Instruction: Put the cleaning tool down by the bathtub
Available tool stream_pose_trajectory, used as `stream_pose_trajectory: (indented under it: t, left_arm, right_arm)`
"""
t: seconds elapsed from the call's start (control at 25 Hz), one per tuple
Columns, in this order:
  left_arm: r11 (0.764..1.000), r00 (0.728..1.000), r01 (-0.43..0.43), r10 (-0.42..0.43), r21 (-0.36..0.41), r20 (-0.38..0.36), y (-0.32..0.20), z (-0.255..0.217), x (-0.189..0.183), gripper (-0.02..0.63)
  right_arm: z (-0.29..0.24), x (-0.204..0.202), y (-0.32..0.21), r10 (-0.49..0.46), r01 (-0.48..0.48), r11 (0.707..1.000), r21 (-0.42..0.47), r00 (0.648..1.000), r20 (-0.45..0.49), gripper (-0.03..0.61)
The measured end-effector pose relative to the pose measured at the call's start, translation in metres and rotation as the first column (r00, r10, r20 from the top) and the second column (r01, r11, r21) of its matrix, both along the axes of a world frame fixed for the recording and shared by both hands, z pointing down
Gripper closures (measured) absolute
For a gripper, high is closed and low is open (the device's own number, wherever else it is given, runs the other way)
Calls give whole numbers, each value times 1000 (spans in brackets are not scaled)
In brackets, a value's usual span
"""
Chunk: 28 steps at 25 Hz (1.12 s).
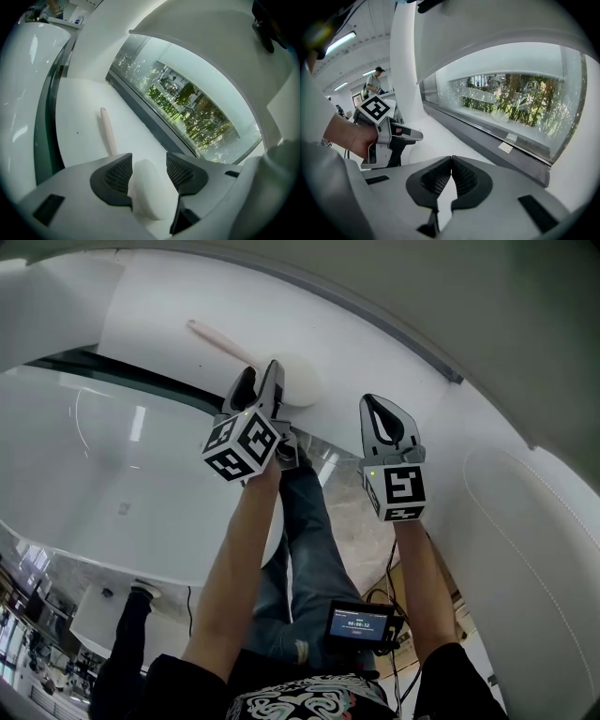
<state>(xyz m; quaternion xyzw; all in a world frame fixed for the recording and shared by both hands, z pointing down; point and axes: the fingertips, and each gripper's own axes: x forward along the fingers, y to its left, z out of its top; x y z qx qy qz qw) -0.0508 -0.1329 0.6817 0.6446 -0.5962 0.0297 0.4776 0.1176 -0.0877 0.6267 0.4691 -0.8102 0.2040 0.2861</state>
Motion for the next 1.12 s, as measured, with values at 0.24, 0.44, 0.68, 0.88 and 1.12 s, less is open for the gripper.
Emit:
stream_pose_trajectory:
  t: [0.24, 0.44, 0.68, 0.88, 1.12]
  left_arm:
    - [999, 999, 3, -1, 46, -45, 1, -16, -1, 404]
    - [998, 1000, -2, 3, 61, -21, 6, -21, -11, 578]
    - [995, 999, -31, 32, 94, -12, 11, -36, -15, 592]
    - [985, 993, -112, 106, 134, 51, 13, -57, -17, 594]
    - [963, 974, -203, 181, 176, 133, 26, -96, -24, 597]
  right_arm:
    - [-10, -1, 0, -5, 5, 1000, 22, 1000, -7, 551]
    - [-11, -8, 4, -16, 16, 999, 33, 1000, -13, 551]
    - [-19, -6, 8, -5, 6, 999, 43, 1000, -19, 551]
    - [-36, -8, 9, 5, -4, 998, 57, 1000, -18, 551]
    - [-69, -14, 15, -4, 7, 996, 85, 999, -35, 551]
